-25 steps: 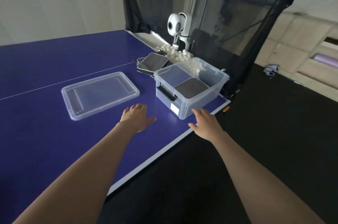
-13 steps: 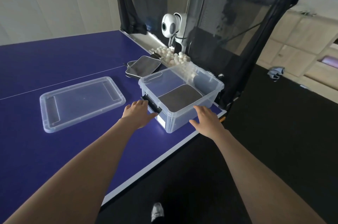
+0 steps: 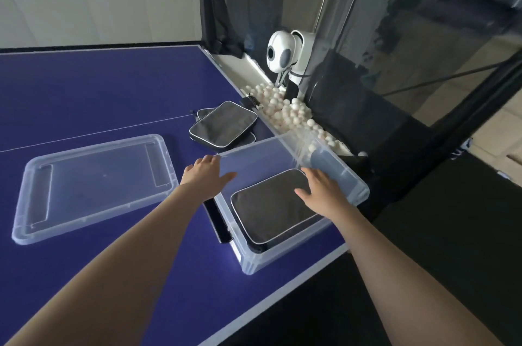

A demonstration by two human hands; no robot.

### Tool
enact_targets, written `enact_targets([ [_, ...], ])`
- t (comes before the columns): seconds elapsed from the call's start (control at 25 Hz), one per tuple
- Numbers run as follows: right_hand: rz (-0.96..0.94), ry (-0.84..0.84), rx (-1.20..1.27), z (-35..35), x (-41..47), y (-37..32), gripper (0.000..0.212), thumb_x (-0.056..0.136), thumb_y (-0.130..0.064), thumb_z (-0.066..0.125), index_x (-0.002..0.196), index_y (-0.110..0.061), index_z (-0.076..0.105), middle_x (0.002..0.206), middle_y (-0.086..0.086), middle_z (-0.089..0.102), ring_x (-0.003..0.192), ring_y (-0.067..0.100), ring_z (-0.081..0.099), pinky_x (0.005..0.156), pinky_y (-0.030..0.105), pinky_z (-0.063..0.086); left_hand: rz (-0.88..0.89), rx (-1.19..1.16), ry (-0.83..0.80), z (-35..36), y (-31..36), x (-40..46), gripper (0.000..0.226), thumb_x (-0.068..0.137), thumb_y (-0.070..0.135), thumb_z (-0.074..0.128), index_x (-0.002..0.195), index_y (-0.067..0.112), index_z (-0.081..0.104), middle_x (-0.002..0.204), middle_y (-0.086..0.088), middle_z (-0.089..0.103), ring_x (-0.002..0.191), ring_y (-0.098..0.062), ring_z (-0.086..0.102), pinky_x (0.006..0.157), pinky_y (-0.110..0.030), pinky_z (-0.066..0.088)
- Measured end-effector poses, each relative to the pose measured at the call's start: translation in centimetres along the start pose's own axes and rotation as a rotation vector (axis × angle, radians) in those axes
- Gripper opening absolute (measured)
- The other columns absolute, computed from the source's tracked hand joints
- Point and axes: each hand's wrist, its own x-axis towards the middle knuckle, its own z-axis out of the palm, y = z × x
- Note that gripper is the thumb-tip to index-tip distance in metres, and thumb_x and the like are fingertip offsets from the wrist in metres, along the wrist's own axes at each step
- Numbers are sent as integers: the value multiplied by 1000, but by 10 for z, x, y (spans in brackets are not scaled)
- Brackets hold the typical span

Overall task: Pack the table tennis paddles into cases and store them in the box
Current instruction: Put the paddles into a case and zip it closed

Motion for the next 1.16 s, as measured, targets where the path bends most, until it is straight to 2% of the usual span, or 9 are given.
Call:
enact_targets([
  [0.24, -113, -10, 43, -1, 89, 15, 58, 95, -35, 51, 143, -10, 32, 141, 12, 42, 130, 30, 39, 104, 44, 36, -137, -22, 13, 5, -2, 49, 68, 93, 58, 41, 140, 10, 37, 145, -10, 42, 132, -29, 39, 105, -43, 32],
  [0.52, -262, -57, 95, -3, 195, 46, 58, 95, -37, 51, 143, -11, 32, 142, 11, 43, 131, 29, 38, 103, 42, 35, -403, -126, 92, 20, 17, 100, 66, 92, 58, 44, 137, 10, 40, 143, -10, 44, 131, -30, 42, 102, -44, 35],
  [0.84, -328, -119, 120, 4, 279, 51, 57, 95, -36, 49, 143, -12, 32, 145, 11, 40, 133, 30, 35, 104, 41, 33, -550, -161, 62, 28, 6, 148, 70, 90, 63, 43, 135, 9, 41, 139, -12, 47, 126, -33, 45, 98, -46, 36],
  [0.92, -312, -129, 130, 9, 304, 48, 57, 95, -36, 50, 143, -12, 32, 144, 11, 41, 133, 31, 36, 104, 41, 33, -605, -245, 54, 34, -7, 169, 72, 89, 63, 44, 134, 7, 41, 135, -14, 49, 118, -33, 49, 94, -44, 40],
  [1.04, -238, -154, 204, 18, 340, 42, 58, 93, -38, 52, 143, -14, 33, 141, 12, 43, 132, 31, 37, 106, 42, 34, -708, -498, 74, 44, -27, 204, 75, 88, 60, 51, 135, 4, 39, 124, -18, 55, 93, -28, 49, 73, -33, 38],
  [1.16, -178, -196, 256, 32, 379, 34, 59, 92, -39, 53, 143, -15, 33, 142, 13, 41, 132, 31, 38, 108, 42, 34, -844, -742, 67, 54, -48, 233, 86, 85, 58, 58, 145, 5, 27, 124, -16, 56, 98, -28, 54, 73, -32, 40],
])
